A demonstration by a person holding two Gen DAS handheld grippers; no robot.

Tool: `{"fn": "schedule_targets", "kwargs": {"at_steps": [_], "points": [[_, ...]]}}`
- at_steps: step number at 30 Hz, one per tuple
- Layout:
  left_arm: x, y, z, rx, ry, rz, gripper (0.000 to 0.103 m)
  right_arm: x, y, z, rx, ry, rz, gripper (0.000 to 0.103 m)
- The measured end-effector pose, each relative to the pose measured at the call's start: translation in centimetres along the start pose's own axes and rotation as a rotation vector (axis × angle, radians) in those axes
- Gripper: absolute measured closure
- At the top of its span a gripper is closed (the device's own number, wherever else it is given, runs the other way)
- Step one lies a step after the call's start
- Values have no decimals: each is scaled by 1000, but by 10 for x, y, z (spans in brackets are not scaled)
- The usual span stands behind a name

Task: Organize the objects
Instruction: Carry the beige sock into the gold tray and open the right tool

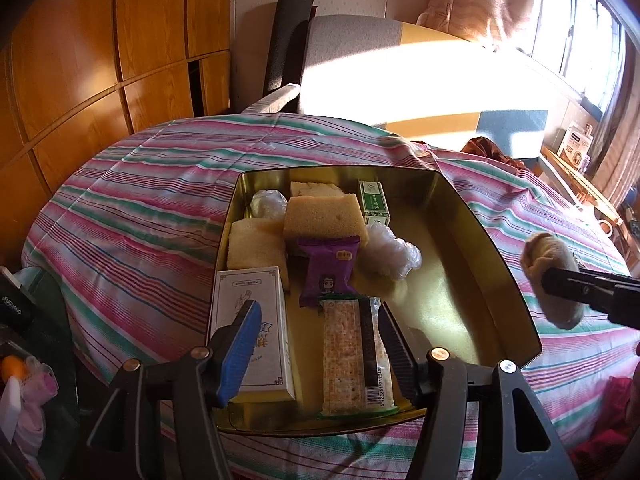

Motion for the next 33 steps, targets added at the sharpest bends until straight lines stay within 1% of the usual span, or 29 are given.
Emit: {"fn": "schedule_targets", "kwargs": {"at_steps": [2,5,9,11,12,16,19,23,27,33], "points": [[3,1,0,-5,6,7,39,20,-13,2,18,33,-1,49],[9,1,-1,-6,21,11,38,40,-38,4,60,64,-39,49],[16,0,-3,-4,39,16,36,52,-73,3,136,77,-81,48],[20,-1,-4,-2,46,20,35,56,-86,-2,175,80,-77,46],[22,-1,-5,-1,51,18,35,58,-87,-4,177,86,-68,44],[27,-3,-6,8,61,22,35,63,-87,-8,173,111,-31,44],[30,-4,-7,8,66,27,33,64,-82,-9,160,114,7,44],[30,-2,-7,4,66,27,32,57,-68,-11,116,99,29,43],[27,0,-7,0,57,31,32,40,-48,-13,68,61,30,43],[17,2,-5,-2,30,32,32,-7,-16,-14,4,-28,-3,43]]}}
Point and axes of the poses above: each gripper's, at about its wrist camera, not at the fingertips, and y roughly against the way its jaws point, x to its left, z to its top, the point moved 1 cm from there along -y, roughly the way its jaws point, and after that the axes turned 14 degrees about x, right-handed, at the moved point
